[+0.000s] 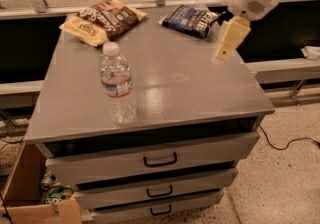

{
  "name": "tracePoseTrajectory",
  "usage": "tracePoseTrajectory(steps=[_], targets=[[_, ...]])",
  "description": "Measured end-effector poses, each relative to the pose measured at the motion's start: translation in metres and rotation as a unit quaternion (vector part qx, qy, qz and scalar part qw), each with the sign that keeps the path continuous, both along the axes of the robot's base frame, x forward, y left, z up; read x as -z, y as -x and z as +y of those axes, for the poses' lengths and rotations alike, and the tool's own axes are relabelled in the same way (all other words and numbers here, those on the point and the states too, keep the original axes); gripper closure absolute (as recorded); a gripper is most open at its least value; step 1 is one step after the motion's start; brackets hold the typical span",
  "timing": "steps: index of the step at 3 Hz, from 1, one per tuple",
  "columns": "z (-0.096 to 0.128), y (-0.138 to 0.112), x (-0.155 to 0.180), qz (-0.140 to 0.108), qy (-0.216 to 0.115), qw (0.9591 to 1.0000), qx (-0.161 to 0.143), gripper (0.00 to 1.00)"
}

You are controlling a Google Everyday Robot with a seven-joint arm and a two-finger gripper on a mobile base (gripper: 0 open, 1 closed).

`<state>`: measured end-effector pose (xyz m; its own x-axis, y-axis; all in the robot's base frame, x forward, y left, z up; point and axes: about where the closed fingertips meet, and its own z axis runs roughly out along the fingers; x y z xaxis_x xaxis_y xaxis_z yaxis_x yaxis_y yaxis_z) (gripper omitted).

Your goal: Move brown chip bag near water bottle

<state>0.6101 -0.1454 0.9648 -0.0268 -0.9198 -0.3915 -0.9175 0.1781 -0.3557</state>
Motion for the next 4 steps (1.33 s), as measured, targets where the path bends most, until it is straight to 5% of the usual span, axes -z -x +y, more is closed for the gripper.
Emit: tracePoseTrajectory(steps=[1,3,4], targets=[[0.049,-0.034,-0.007,-0.017,-0.023,0.9995,-0.017,0.0],[0.069,-0.051,-0.003,-0.026,-0.04,0.9982,-0.035,0.0],[0.115,-0.095,0.006,-0.04,-0.079,0.9952,-0.043,0.0]])
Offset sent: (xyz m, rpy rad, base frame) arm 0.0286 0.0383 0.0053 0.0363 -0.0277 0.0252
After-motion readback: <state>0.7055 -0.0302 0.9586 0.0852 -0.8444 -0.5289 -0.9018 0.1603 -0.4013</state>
